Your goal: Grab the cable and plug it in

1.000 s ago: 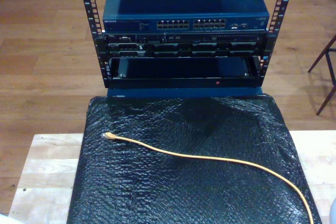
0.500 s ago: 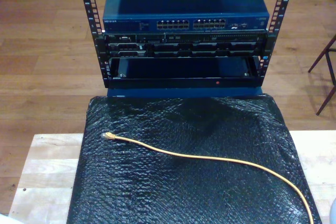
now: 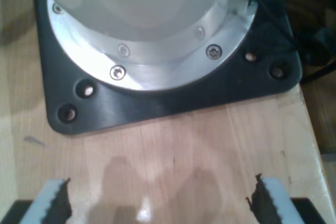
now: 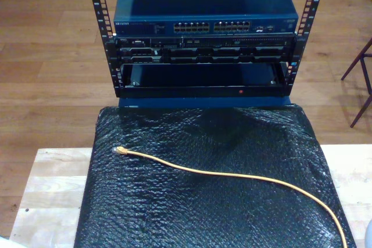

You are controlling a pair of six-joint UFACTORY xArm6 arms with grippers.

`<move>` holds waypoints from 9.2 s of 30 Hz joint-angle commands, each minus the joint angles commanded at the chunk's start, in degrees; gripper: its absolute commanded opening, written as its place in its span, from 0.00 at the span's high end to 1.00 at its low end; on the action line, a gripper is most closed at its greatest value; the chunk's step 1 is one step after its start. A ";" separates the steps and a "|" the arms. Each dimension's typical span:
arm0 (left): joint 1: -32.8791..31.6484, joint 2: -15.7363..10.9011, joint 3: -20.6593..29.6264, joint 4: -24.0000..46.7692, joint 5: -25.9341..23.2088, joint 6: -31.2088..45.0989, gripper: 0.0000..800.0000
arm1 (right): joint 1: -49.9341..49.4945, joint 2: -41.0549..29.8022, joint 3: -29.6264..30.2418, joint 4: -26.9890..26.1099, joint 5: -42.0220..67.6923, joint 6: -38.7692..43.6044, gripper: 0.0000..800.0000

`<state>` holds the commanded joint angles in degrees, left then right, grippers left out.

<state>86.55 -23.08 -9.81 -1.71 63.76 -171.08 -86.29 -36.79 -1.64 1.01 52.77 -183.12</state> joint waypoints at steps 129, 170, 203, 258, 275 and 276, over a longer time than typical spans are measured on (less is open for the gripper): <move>-39.12 -2.37 -25.93 -14.77 28.04 -57.41 0.00 | 97.41 11.52 -46.51 31.91 11.43 110.51 0.01; -40.97 -2.29 -25.67 -16.35 27.52 -64.44 0.00 | 127.56 55.12 -80.26 6.51 5.71 136.97 0.02; -43.43 -1.23 -25.67 -17.05 27.60 -69.01 0.00 | 132.48 71.21 -93.54 -5.54 5.80 148.66 0.25; -43.43 -1.14 -25.58 -17.05 27.69 -68.84 0.00 | 131.87 72.53 -96.44 -10.55 6.15 153.14 0.63; -43.52 -1.14 -25.58 -17.05 27.78 -68.84 0.00 | 131.34 74.99 -96.70 -15.47 5.89 154.37 0.98; -43.52 -1.14 -25.58 -17.05 27.78 -68.84 0.00 | 130.99 74.99 -96.70 -15.47 5.89 154.46 0.98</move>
<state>43.03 -24.22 -35.40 -18.77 91.54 -239.91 44.70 38.20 -98.34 -14.46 58.66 -28.66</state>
